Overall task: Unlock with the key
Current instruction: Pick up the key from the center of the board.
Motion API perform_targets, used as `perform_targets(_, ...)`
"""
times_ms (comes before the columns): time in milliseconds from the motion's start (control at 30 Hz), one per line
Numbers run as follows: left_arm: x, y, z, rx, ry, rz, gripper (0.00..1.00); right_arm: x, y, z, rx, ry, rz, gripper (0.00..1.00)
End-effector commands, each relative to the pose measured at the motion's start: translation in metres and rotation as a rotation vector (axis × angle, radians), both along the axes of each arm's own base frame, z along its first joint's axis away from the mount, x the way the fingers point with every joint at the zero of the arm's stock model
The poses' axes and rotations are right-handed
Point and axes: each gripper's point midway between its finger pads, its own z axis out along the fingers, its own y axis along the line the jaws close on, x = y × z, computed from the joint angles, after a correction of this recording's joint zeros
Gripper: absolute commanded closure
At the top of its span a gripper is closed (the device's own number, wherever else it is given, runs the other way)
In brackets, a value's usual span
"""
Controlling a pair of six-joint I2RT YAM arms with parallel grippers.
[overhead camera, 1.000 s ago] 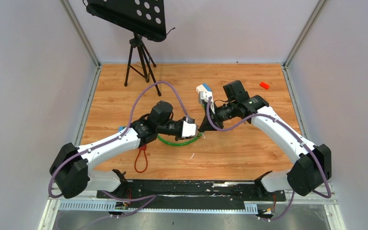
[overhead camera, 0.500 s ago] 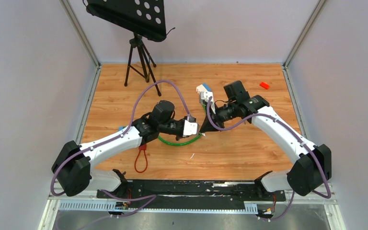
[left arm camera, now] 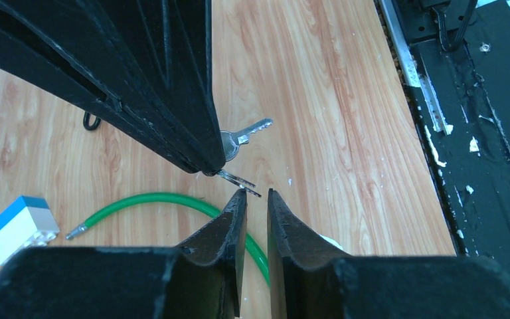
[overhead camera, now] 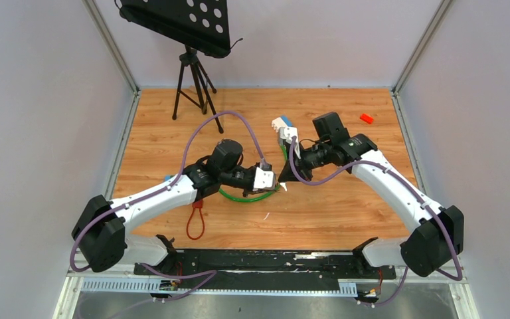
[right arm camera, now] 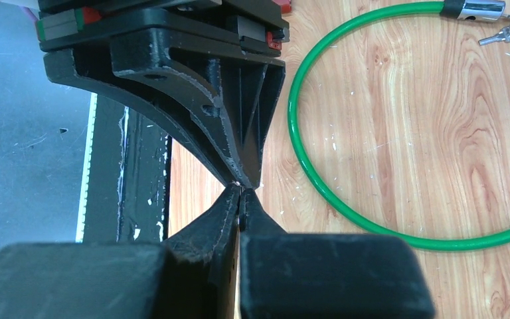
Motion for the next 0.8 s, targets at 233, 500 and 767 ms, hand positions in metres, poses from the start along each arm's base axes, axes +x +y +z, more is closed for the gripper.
perform_targets(233, 0.003, -0.011, 0.020, -0.038, -0.006, -0.018, 0.82, 0.001, 0.001, 0.004, 0.034, -0.056, 0.013, 1.00)
perform_targets(500, 0.011, -0.012, 0.013, -0.021, 0.005, 0.015, 0.63, 0.000, 0.000, 0.006, 0.039, -0.058, 0.013, 1.00)
perform_targets(767, 0.011, -0.015, 0.012, -0.019, 0.021, 0.014, 0.71, 0.000, 0.000, 0.004, 0.036, -0.058, 0.011, 1.00)
